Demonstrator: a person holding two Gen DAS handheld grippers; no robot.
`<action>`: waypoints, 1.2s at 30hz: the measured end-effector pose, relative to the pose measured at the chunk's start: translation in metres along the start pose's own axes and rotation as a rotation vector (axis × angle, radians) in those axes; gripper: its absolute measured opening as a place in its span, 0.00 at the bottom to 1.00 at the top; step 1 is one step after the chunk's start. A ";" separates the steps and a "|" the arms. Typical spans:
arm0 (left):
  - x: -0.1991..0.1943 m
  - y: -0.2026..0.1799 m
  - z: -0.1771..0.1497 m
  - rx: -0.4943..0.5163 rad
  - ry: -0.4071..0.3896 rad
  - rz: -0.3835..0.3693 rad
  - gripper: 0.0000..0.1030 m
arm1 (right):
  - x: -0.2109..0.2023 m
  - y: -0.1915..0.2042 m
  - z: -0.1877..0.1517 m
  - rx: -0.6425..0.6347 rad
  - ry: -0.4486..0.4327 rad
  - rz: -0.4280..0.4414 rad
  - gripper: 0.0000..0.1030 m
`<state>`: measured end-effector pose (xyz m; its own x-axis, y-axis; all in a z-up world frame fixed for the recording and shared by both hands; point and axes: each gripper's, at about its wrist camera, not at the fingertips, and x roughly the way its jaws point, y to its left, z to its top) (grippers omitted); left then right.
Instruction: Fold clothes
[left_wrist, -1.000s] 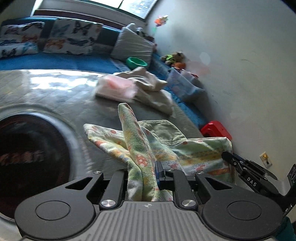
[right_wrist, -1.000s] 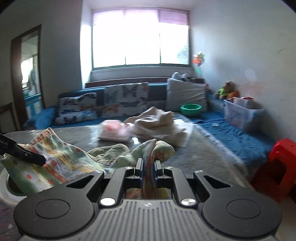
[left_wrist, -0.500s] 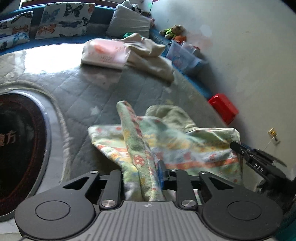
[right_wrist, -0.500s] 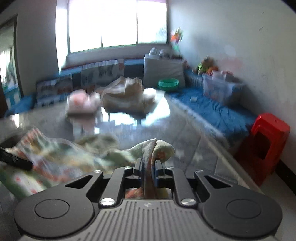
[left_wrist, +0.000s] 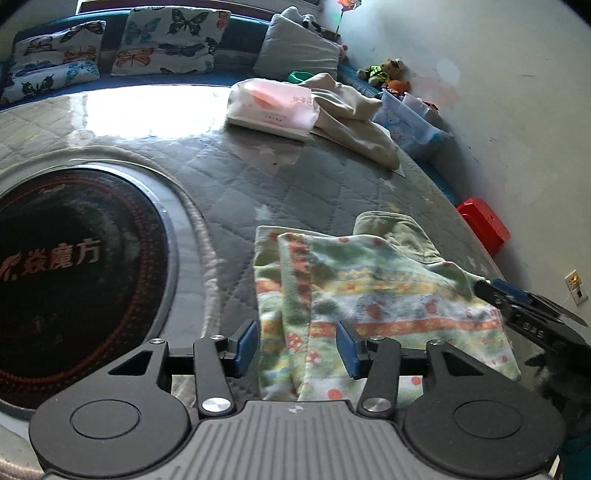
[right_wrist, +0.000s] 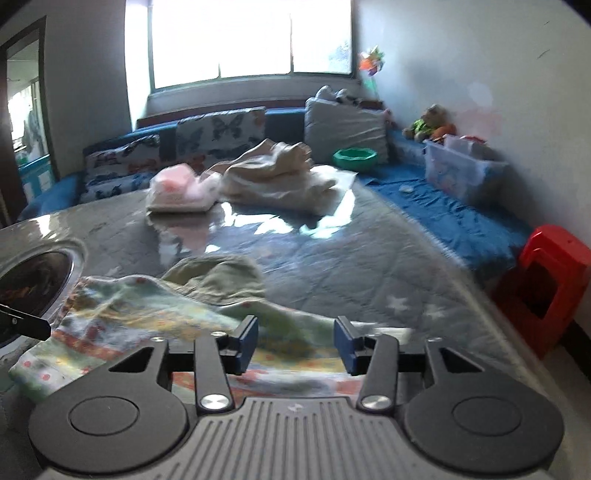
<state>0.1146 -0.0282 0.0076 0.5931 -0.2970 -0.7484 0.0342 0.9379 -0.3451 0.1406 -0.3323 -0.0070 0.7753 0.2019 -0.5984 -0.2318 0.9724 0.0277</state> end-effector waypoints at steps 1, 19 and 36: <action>-0.002 0.001 -0.001 0.001 -0.004 0.001 0.49 | 0.005 0.003 0.000 -0.005 0.008 0.003 0.48; -0.012 -0.011 -0.026 0.128 -0.030 0.041 0.56 | 0.036 0.051 0.018 -0.085 0.013 0.050 0.84; -0.013 -0.002 -0.037 0.120 -0.020 0.045 0.66 | 0.051 0.100 0.023 -0.217 0.027 0.027 0.99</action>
<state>0.0766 -0.0333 -0.0028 0.6123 -0.2520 -0.7493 0.1027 0.9652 -0.2407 0.1709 -0.2224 -0.0164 0.7514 0.2216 -0.6215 -0.3759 0.9179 -0.1272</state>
